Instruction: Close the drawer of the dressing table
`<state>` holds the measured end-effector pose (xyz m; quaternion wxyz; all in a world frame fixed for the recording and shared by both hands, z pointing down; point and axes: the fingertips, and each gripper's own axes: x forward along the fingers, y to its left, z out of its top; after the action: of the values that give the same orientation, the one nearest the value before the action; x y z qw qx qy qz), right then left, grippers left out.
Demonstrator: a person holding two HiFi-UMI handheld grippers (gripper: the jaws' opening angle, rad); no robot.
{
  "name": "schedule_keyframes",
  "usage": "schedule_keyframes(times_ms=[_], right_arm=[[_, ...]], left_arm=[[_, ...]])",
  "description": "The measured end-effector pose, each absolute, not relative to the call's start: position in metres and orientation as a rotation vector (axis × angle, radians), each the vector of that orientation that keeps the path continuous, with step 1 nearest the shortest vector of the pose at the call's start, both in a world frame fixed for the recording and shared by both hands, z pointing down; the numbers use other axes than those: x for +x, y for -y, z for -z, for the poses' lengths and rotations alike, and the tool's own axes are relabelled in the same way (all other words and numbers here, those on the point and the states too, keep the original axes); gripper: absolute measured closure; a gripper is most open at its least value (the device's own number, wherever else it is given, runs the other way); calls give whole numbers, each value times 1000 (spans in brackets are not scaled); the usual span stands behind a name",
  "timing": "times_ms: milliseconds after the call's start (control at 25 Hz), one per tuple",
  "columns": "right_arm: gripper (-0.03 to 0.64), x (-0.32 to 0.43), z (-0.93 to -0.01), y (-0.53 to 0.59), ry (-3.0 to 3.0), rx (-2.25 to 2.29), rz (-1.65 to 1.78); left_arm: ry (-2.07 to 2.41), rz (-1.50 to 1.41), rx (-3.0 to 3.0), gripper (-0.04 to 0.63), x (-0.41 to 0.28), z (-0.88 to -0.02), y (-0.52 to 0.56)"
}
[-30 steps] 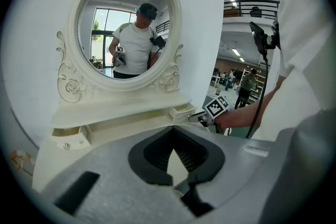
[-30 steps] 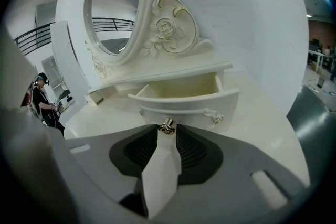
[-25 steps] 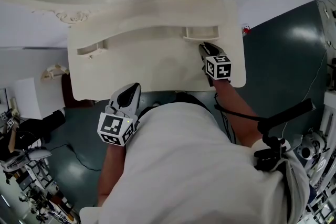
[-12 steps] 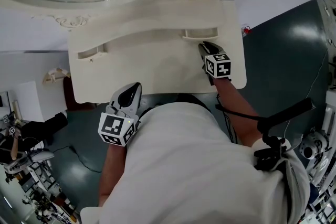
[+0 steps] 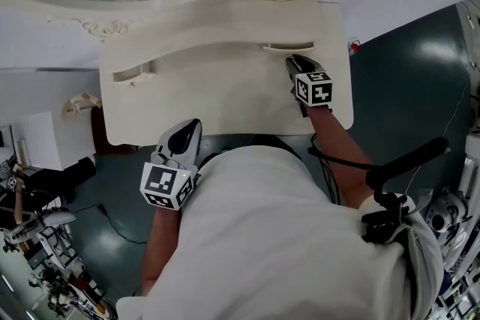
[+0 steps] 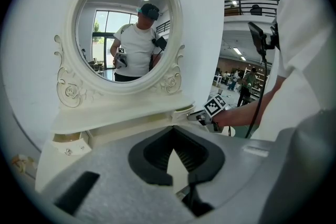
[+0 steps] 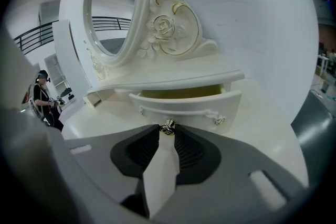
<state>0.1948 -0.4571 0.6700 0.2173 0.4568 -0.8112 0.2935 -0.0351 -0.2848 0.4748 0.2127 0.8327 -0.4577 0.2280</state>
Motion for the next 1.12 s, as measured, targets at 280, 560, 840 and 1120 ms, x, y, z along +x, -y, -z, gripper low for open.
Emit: schedule_keyframes(times_ms=[280,560,840,1120], right_arm=[[522,195,-667,466,2252,1264,-806],[522,195,-666,476,2253,1267,-802],[522,194,-668,482,2253,1268,-795],[522,193,-668,488,2246,1272,-793]], left_arm=[[1281,-632,2302,592,-37,-472,283],[1288,-634,2291,594,-41,-472,284],[1293,-633,2288,592,-44,-474,286],[1291,-633,2281,592,-48,-475,287]])
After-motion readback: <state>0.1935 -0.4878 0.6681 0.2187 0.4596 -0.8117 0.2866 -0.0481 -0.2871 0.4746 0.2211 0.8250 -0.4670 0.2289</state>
